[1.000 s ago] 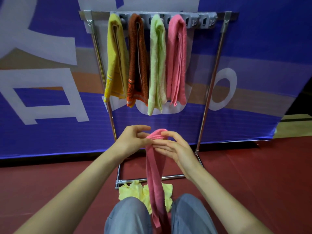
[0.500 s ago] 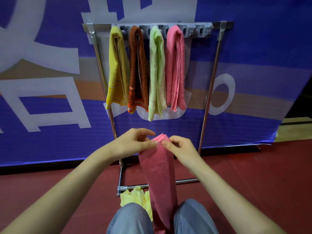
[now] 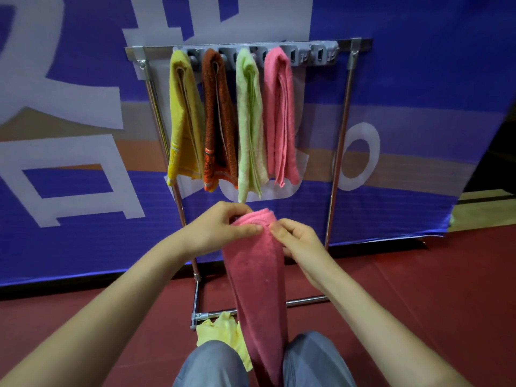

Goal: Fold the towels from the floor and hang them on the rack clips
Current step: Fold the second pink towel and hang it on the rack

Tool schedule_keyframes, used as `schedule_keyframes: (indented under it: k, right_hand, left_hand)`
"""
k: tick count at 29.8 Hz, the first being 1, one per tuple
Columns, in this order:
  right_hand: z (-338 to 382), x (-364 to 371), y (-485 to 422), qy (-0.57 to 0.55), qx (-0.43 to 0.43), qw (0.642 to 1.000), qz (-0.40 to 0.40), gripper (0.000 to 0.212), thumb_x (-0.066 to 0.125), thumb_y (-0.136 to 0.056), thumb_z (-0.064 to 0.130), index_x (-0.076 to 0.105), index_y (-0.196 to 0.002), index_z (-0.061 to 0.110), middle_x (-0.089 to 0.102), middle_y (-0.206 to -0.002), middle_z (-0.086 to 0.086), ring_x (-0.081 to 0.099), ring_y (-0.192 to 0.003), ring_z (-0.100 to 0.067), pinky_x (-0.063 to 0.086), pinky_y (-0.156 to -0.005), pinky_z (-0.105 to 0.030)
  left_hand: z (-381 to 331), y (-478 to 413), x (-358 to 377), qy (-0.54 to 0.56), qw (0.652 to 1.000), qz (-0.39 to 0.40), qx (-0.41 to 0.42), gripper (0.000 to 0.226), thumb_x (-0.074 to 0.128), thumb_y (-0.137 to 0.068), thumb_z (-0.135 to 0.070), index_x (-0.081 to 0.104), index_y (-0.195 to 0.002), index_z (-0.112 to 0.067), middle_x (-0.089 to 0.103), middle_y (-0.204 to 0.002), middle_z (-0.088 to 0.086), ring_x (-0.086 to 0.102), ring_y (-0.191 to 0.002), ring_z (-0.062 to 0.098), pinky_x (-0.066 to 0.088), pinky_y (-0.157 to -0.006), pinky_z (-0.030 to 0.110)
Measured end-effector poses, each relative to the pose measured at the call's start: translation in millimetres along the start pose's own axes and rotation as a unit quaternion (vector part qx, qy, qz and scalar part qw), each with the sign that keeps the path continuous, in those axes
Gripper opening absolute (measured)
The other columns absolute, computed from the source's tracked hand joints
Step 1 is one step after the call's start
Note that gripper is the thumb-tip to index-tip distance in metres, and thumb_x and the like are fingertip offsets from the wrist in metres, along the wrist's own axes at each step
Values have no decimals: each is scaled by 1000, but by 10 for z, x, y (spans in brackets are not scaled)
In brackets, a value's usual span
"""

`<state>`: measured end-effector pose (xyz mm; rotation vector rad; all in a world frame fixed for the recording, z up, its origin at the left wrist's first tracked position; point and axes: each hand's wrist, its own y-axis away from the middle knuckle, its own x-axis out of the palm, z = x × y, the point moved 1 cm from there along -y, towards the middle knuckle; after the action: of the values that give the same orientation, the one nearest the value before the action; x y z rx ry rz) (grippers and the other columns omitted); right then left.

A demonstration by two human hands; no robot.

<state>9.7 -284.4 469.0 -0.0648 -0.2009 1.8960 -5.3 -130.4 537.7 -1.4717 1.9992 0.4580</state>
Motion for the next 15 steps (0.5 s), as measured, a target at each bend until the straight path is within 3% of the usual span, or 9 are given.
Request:
schedule_keyframes:
  k: [5,9,12,15]
  right_hand:
    - [-328,-81,19,22,54,997,55,14,50,-88,9,63,-90,15,70,-69,17,61,-67,9,47,-67,-7]
    - [-705,-78,53,68,103,987,104,24,51,-88,6,57,-110,-1,62,-99,-2,58,-75,11,47,-78,-10]
    - [-987,1,82,71,137,981,117,19,54,-87,7,60,-105,8,63,-99,-1,59,-75,12,46,-75,-9]
    - [-1155,94,105,86,160,975,129,13,54,-87,7,59,-85,19,63,-81,11,56,-66,15,42,-67,-6]
  left_hand:
    - [-10,-29,-99,3,999,-37,6,21,62,-82,-18,64,-89,1,61,-80,9,56,-64,2,46,-57,12]
    - [74,-11,-236,0,994,-106,-8,12,65,-80,-21,66,-82,-10,61,-72,0,55,-60,0,45,-56,12]
    - [115,56,-395,4,989,-146,-25,10,64,-79,-21,66,-79,-11,61,-73,3,56,-68,10,46,-63,22]
    - [192,120,-581,-13,983,-180,-27,18,65,-79,-19,66,-82,-1,59,-75,9,54,-68,12,44,-61,24]
